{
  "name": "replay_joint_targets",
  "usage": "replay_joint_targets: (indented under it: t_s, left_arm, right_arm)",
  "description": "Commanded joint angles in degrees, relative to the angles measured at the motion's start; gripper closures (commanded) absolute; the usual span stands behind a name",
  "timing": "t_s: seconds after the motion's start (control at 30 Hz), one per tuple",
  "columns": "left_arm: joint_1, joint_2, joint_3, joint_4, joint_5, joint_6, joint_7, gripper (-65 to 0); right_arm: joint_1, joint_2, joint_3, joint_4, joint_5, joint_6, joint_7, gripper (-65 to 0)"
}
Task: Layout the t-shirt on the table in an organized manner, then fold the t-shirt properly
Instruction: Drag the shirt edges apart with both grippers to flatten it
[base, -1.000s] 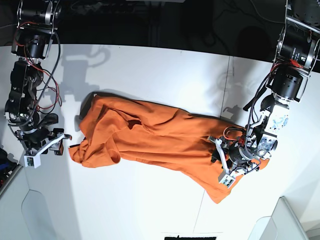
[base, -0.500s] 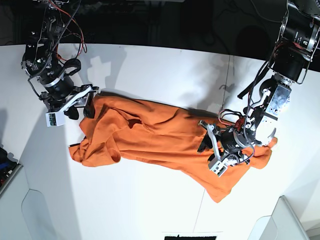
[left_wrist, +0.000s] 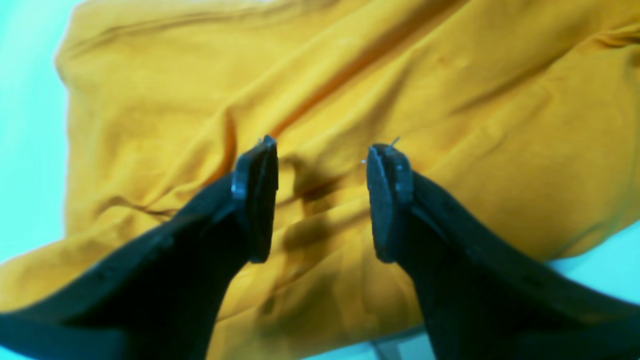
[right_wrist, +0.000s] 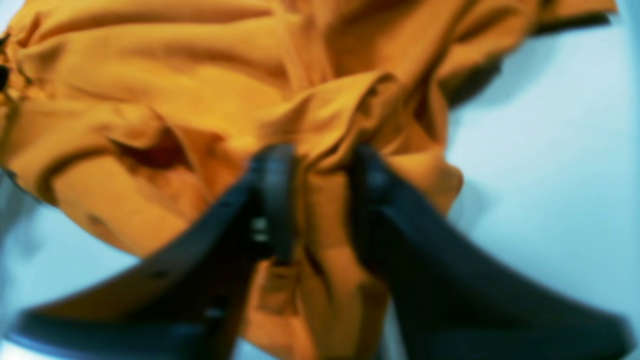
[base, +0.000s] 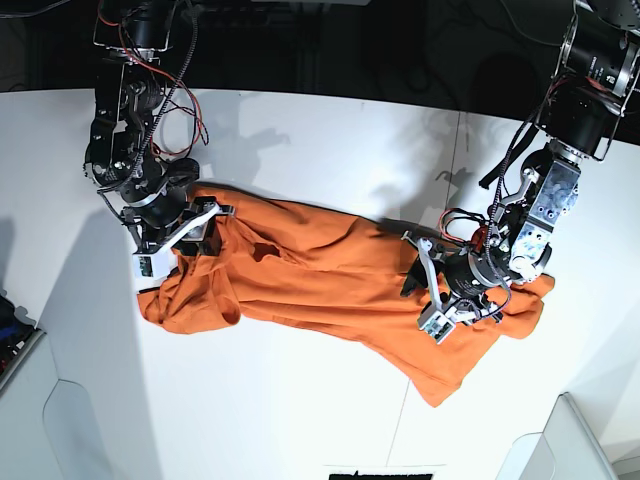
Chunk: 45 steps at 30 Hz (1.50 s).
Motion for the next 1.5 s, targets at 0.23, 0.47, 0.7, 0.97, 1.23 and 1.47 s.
replay_joint_targets:
  t_s: [0.23, 0.47, 0.7, 0.97, 1.23, 1.47]
  left_arm:
    - [-1.6, -0.5, -0.5, -2.4, 2.1, 0.2, -0.1, -31.4]
    - [-1.9, -0.5, -0.5, -8.4, 2.2, 0.2, -1.4, -31.4]
    - [-1.9, -0.5, -0.5, -8.3, 2.2, 0.2, -0.4, -31.3]
    - [-1.5, -2.5, -1.2, -3.1, -0.1, 0.4, 0.1, -31.3]
    - [-1.5, -4.6, -4.5, 4.0, -1.1, 0.2, 2.9, -31.3]
    - [-1.4, -4.6, -4.5, 4.2, -2.7, 0.2, 3.0, -31.3]
  right_arm:
    - [-5.4, -0.1, 1.6, 17.0, 2.0, 4.5, -7.9, 0.0]
    - [-20.1, 2.0, 7.5, 33.2, 7.6, 6.0, -8.0, 0.0]
    - [-30.0, 2.3, 8.6, 34.4, 12.4, 7.9, -8.9, -33.4]
    - [-28.5, 2.2, 11.2, 34.4, 12.4, 7.6, -1.9, -33.4]
    - [-12.6, 0.8, 9.4, 27.4, 4.7, 3.3, -1.2, -33.4]
    - [-1.2, 0.8, -0.2, 7.0, -5.8, -2.2, 1.6, -33.4]
